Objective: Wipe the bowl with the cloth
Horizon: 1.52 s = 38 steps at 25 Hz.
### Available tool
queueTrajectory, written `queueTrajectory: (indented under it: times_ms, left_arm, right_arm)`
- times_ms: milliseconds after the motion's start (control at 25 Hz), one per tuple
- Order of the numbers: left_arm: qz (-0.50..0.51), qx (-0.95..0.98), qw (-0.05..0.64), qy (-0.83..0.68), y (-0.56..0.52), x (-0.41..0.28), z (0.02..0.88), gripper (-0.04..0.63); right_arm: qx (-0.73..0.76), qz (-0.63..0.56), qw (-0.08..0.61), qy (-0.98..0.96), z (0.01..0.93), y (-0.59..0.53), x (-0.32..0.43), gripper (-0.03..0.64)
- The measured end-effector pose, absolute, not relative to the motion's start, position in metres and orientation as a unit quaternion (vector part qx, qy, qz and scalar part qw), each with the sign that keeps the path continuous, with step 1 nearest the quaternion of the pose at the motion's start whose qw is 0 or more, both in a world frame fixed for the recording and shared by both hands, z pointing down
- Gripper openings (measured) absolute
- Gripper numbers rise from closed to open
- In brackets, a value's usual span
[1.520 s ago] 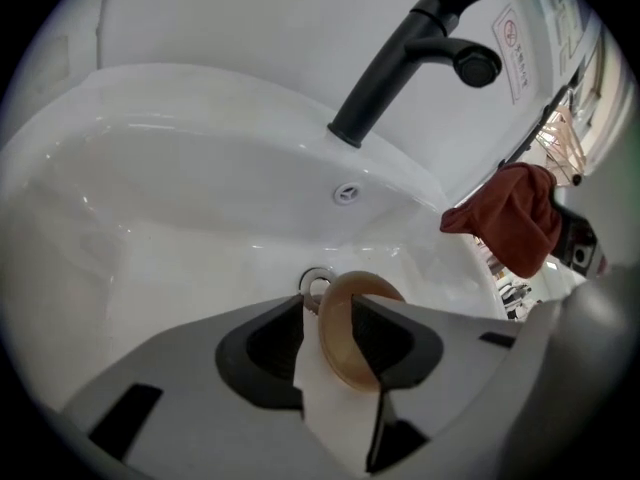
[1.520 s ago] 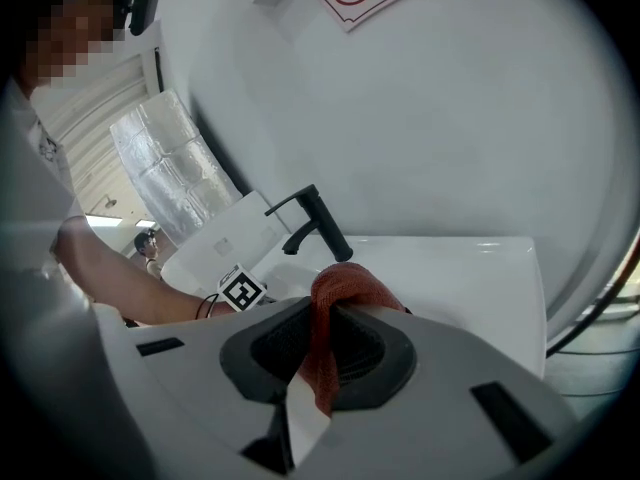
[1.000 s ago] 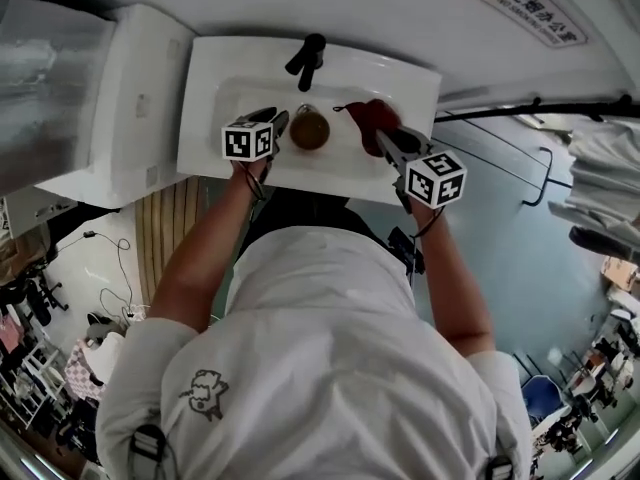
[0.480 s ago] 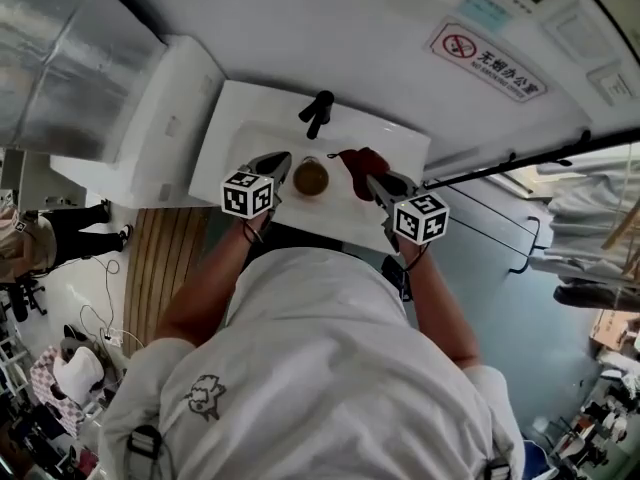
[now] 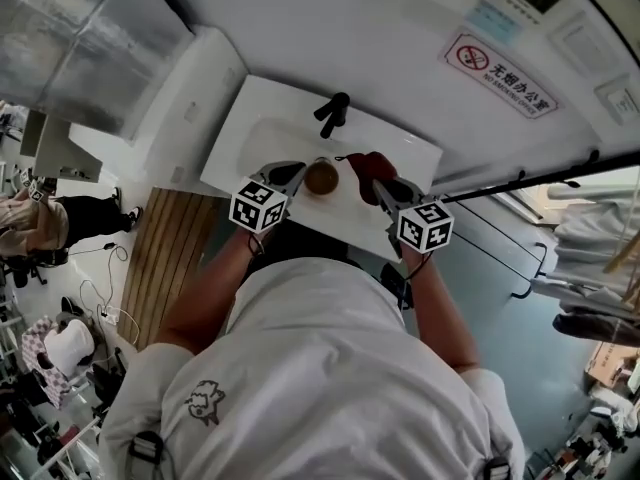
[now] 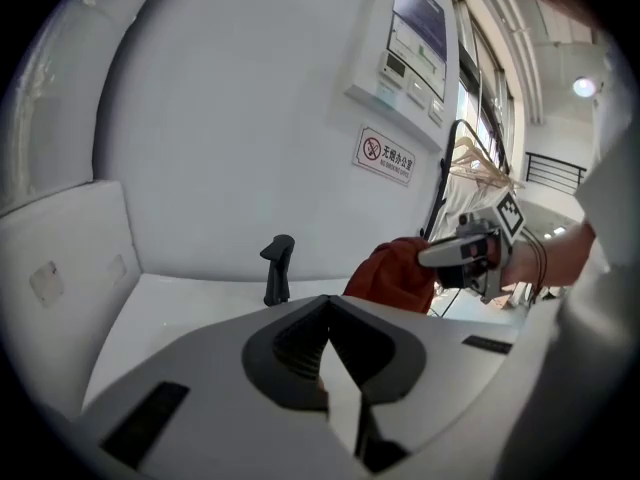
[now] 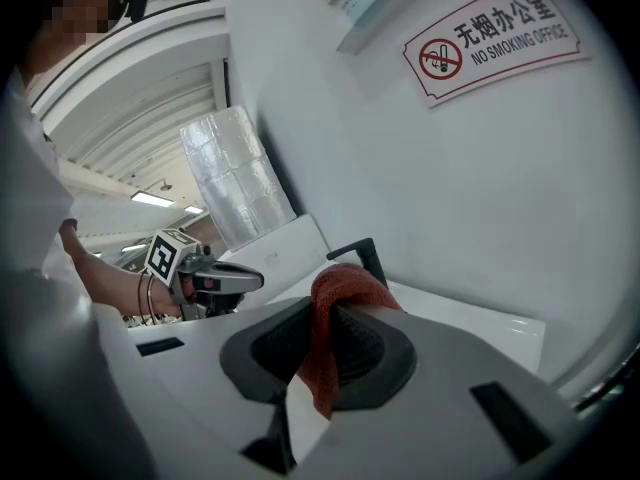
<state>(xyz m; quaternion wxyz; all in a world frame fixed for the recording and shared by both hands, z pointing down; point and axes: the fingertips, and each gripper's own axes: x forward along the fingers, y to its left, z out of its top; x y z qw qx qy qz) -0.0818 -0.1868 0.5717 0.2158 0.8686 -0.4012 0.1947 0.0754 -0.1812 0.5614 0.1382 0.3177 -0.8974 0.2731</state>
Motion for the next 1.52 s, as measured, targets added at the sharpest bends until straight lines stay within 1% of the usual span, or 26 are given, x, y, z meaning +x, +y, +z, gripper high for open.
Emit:
queueTrajectory:
  times_ms: [120,320,440,680,880,1040,1280,1520]
  left_arm:
    - [0.171,0.871,0.222,-0.404,-0.175,-0.089,0.558,0.014]
    - [0.171,0.879,0.214,-0.390,-0.155,-0.108,0.559,0.014]
    - [0.150,0.884,0.217,-0.386,-0.143,-0.119,0.544,0.014]
    - [0.143,0.899,0.207,-0.358,-0.093,-0.148,0.522,0.014]
    - [0.144,0.915,0.178,-0.332,-0.043,-0.180,0.511,0.014]
    - [0.131,0.915,0.196,-0.327,-0.005,-0.204,0.518,0.014]
    - [0.093,0.929,0.188,-0.305,0.036,-0.184,0.498,0.014]
    - [0.086,0.942,0.180,-0.271,0.082,-0.150,0.485,0.014]
  right_arm:
    - [0.318,0.275,0.137,-0.897,0.565,-0.176,0.074,0.054]
    - [0.332,0.275,0.131,-0.893,0.562,-0.159,0.072,0.054]
    - [0.347,0.272,0.123,-0.889,0.549,-0.143,0.066,0.054]
    - [0.380,0.273,0.110,-0.877,0.542,-0.092,0.042,0.054]
    - [0.403,0.254,0.101,-0.874,0.528,-0.041,0.014,0.054]
    - [0.414,0.249,0.109,-0.869,0.532,0.010,-0.004,0.054]
    - [0.418,0.250,0.115,-0.866,0.527,0.063,-0.006,0.054]
    - [0.400,0.242,0.105,-0.878,0.518,0.095,0.018,0.054]
